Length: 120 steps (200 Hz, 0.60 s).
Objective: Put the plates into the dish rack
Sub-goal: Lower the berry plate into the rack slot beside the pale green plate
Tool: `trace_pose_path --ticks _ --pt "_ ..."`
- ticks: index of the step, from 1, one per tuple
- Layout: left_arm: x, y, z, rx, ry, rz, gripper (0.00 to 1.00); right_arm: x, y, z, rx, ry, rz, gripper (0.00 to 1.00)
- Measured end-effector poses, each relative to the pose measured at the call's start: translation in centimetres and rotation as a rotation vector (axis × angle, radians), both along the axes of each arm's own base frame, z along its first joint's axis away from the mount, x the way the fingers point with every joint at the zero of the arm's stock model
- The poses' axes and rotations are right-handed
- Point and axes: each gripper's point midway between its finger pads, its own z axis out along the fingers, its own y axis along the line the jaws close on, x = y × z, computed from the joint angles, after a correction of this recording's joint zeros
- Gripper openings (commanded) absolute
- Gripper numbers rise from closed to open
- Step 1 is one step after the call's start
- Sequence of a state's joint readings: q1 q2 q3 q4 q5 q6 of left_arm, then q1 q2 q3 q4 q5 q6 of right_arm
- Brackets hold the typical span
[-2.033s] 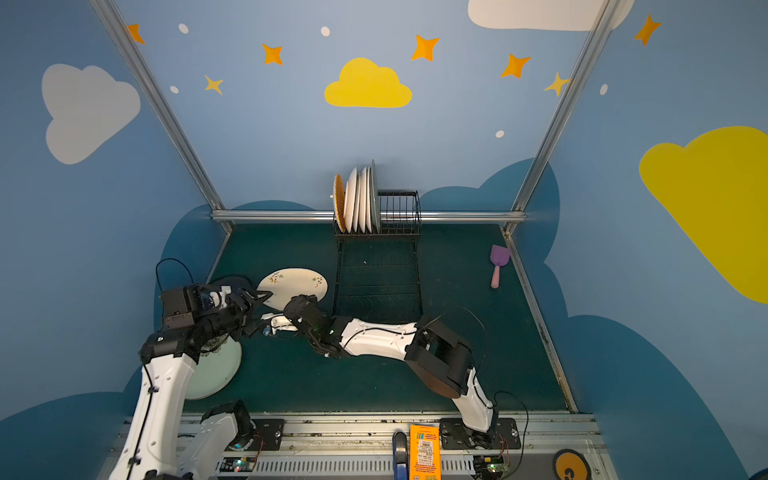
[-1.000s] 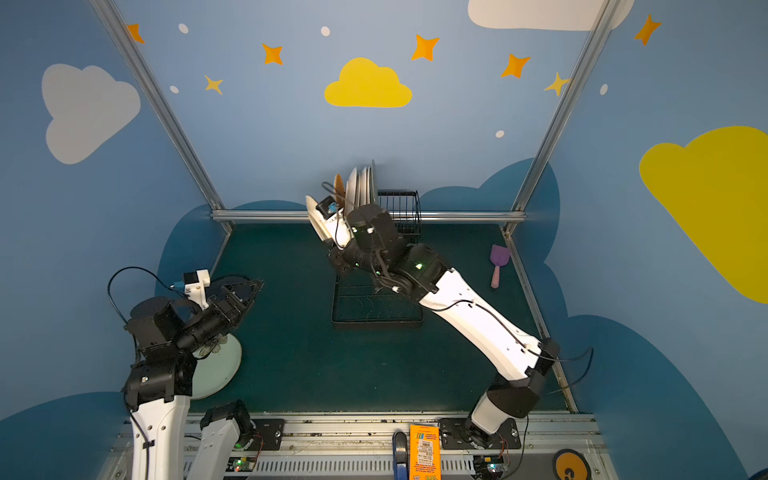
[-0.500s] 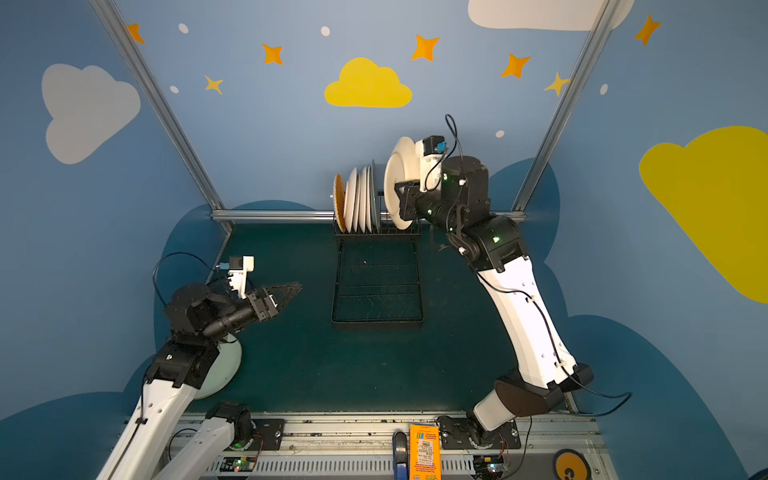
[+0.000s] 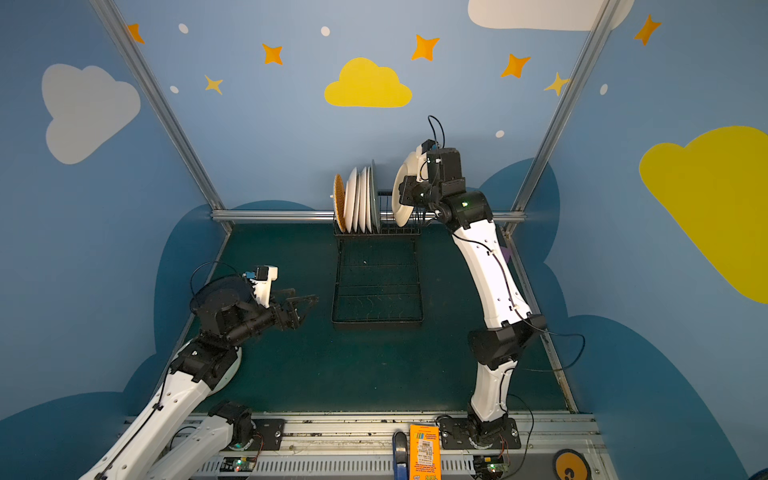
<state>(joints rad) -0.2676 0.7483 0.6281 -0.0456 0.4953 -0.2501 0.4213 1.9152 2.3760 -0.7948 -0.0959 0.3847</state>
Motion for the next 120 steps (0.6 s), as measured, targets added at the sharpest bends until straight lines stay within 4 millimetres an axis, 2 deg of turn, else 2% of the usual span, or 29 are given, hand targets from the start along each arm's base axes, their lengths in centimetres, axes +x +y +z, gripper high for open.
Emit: trace_pose_path --ticks 40,71,120 --pt "0.9 0.8 0.1 -0.001 -0.01 0.027 1.0 1.7 0.9 -2.0 -0.01 0.033 0.006 0.0" --pt "1.5 1.3 -0.4 -0.016 0.019 0.045 1.0 2.3 1.4 -1.7 0.006 0.024 0.018 0.0" --pt "1.4 1.2 0.3 -0.039 0.006 0.032 1.0 2.6 2.2 -2.1 0.02 0.034 0.03 0.0"
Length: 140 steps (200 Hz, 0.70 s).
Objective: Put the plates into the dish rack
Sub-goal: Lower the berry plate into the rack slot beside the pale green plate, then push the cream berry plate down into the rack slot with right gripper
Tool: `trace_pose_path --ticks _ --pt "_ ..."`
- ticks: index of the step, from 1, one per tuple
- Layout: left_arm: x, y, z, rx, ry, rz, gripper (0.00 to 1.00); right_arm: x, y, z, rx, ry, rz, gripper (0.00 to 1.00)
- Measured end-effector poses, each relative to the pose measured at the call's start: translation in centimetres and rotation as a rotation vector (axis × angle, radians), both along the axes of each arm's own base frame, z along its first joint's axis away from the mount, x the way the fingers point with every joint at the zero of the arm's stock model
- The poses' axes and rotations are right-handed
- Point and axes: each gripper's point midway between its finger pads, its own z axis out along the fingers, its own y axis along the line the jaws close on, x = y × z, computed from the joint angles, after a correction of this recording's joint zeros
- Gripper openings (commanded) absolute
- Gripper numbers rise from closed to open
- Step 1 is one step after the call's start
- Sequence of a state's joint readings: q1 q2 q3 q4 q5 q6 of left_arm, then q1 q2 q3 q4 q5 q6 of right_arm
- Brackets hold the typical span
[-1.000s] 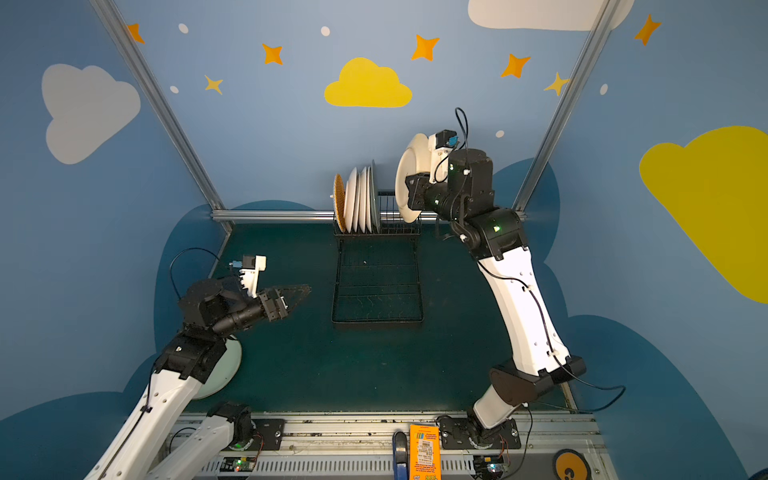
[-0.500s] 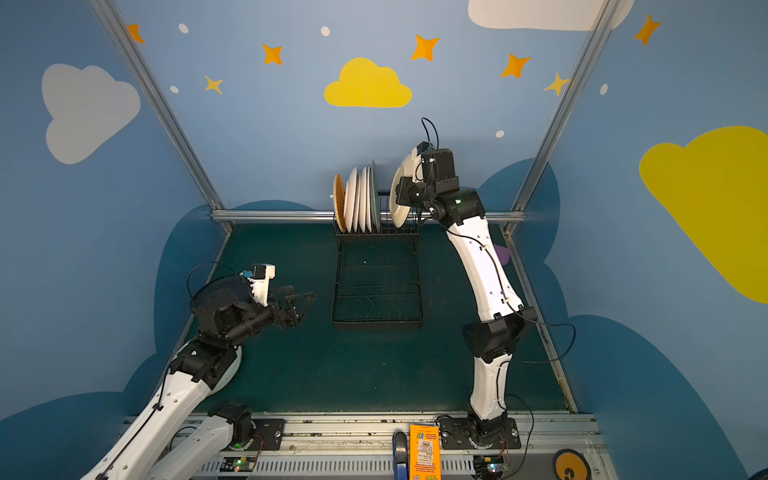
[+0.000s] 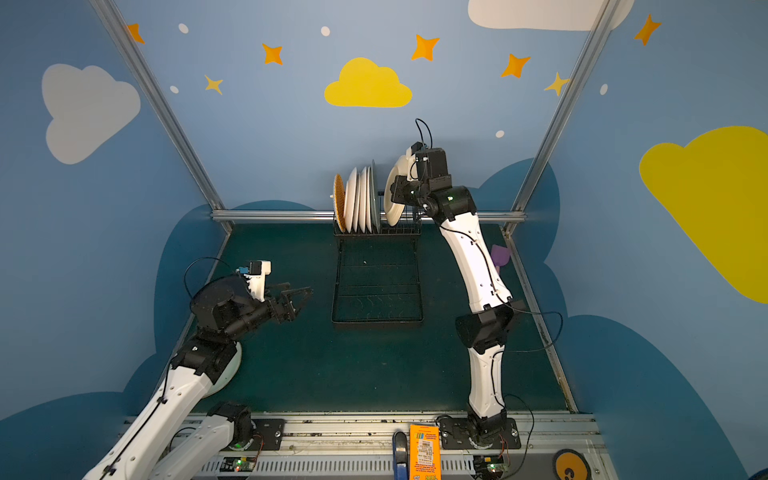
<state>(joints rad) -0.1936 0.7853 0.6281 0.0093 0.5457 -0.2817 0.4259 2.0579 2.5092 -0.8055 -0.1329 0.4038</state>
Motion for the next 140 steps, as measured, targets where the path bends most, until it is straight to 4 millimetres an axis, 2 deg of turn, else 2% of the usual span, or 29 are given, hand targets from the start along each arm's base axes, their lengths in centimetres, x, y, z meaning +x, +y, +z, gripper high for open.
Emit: trace_pose_path --ticks 82,140 --pt "-0.3 -0.1 0.4 -0.012 -0.006 -0.007 1.0 1.0 1.3 -2.5 -0.016 0.041 0.017 0.0" --pt "-0.3 -0.1 0.5 -0.014 -0.009 -0.007 1.0 0.9 1.8 -2.9 -0.051 0.026 0.02 0.0"
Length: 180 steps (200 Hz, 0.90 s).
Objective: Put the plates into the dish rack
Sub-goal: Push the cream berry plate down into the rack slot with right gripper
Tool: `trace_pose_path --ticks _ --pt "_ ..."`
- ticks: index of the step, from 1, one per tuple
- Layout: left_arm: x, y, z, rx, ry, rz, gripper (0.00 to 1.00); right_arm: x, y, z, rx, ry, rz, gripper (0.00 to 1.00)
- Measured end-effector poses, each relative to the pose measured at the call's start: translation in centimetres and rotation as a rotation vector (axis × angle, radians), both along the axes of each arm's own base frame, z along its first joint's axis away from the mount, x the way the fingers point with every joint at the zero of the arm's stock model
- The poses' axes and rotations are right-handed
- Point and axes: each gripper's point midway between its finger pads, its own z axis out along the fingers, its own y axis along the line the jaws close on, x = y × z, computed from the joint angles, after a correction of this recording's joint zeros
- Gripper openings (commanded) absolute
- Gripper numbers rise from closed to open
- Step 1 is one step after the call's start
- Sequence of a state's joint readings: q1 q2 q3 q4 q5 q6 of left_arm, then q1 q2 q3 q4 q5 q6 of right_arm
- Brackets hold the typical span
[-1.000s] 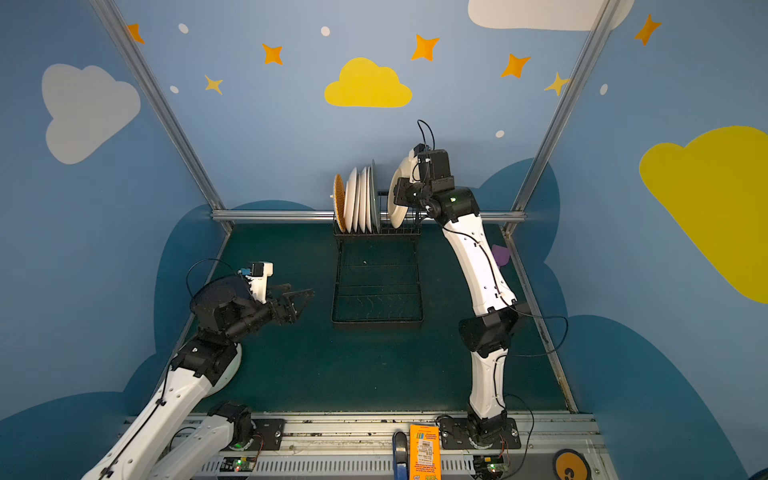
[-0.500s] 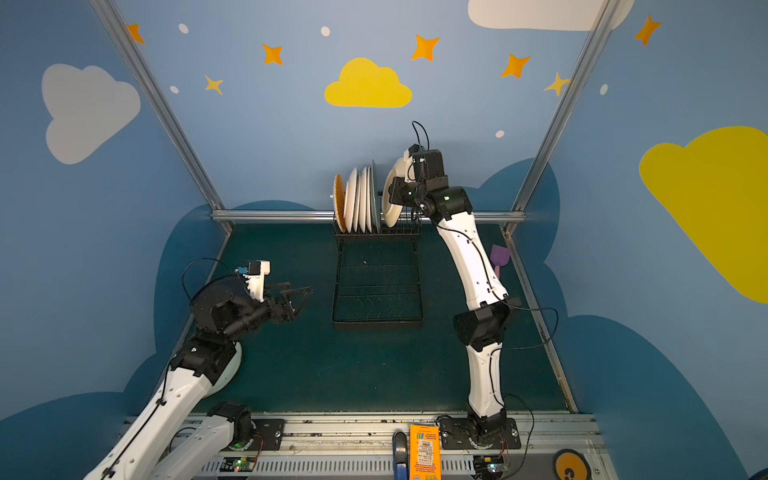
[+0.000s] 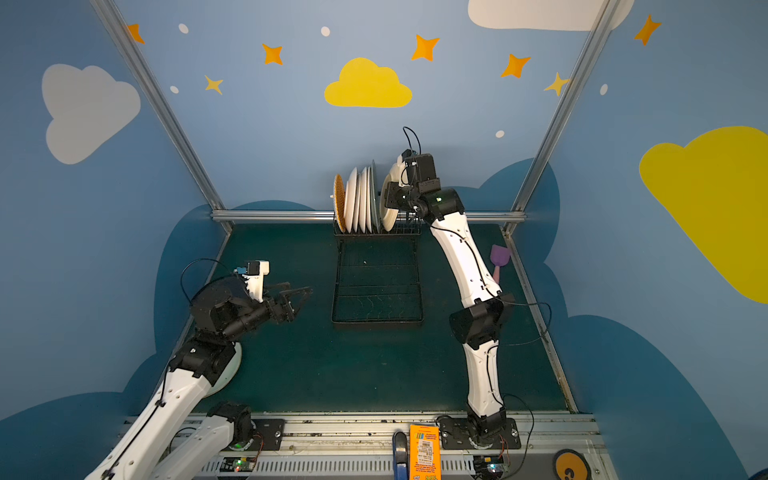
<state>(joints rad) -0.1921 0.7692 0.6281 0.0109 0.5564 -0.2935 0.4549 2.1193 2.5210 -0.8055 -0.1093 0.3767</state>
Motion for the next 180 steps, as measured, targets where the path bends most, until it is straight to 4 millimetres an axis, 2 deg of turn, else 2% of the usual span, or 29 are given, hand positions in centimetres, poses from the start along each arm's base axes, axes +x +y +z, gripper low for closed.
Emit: trace_pose_path --ticks 76,180 --pt "0.0 0.0 0.0 -0.003 0.002 -0.002 1.0 1.1 0.4 -2.3 -0.039 0.02 -0.008 0.0" --pt "-0.2 0.0 0.2 -0.005 -0.005 -0.003 1.0 1.7 0.8 -2.8 -0.063 0.005 -0.016 0.0"
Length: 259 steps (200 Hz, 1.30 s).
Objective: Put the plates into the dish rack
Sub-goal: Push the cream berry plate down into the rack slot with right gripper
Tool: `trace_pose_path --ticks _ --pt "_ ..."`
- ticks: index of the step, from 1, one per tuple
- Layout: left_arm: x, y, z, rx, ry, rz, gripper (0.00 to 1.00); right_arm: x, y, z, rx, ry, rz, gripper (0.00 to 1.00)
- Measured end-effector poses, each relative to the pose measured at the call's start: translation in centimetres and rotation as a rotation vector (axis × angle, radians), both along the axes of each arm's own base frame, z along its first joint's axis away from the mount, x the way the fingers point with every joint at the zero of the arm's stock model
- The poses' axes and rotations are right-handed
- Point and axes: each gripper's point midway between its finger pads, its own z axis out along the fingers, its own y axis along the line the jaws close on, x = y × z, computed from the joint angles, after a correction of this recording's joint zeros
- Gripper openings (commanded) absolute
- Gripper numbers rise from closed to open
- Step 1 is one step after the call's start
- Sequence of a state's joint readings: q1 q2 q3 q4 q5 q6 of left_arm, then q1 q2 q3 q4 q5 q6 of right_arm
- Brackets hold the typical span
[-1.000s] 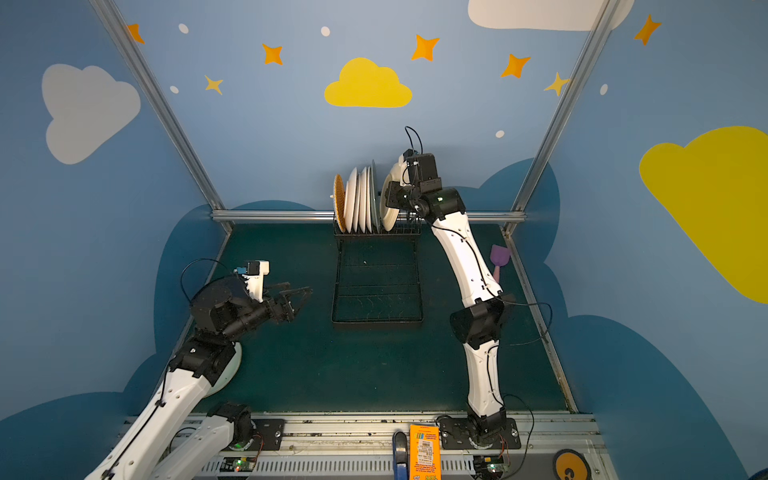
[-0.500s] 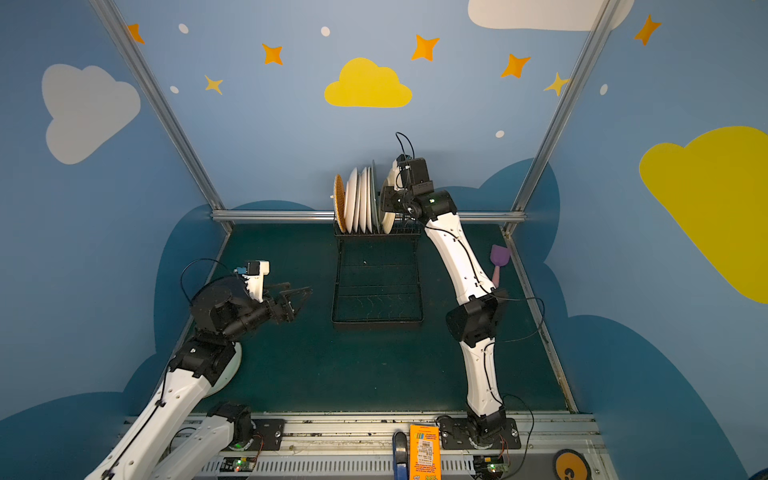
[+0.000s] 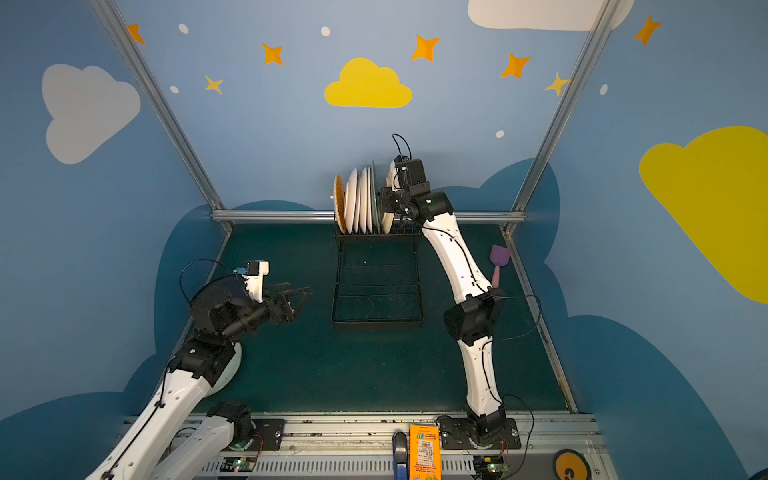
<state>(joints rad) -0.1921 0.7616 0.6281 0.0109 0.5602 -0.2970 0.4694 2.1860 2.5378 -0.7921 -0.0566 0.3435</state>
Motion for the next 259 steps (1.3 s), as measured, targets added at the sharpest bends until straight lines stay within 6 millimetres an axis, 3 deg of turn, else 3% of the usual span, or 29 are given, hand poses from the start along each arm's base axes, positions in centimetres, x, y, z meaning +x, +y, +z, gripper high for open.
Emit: trace_pose_path --ticks 116,170,259 --pt "0.1 0.0 -0.4 -0.004 0.016 0.016 1.0 1.1 0.2 -0.2 0.002 -0.026 -0.012 0.14" --pt "0.4 0.3 -2.3 0.019 0.057 0.055 1.0 1.4 0.4 -0.2 0.022 -0.032 -0.003 0.2" --pt "0.8 0.6 -3.0 0.04 0.072 0.089 1.0 1.6 1.4 0.4 0.053 -0.055 0.045 0.29"
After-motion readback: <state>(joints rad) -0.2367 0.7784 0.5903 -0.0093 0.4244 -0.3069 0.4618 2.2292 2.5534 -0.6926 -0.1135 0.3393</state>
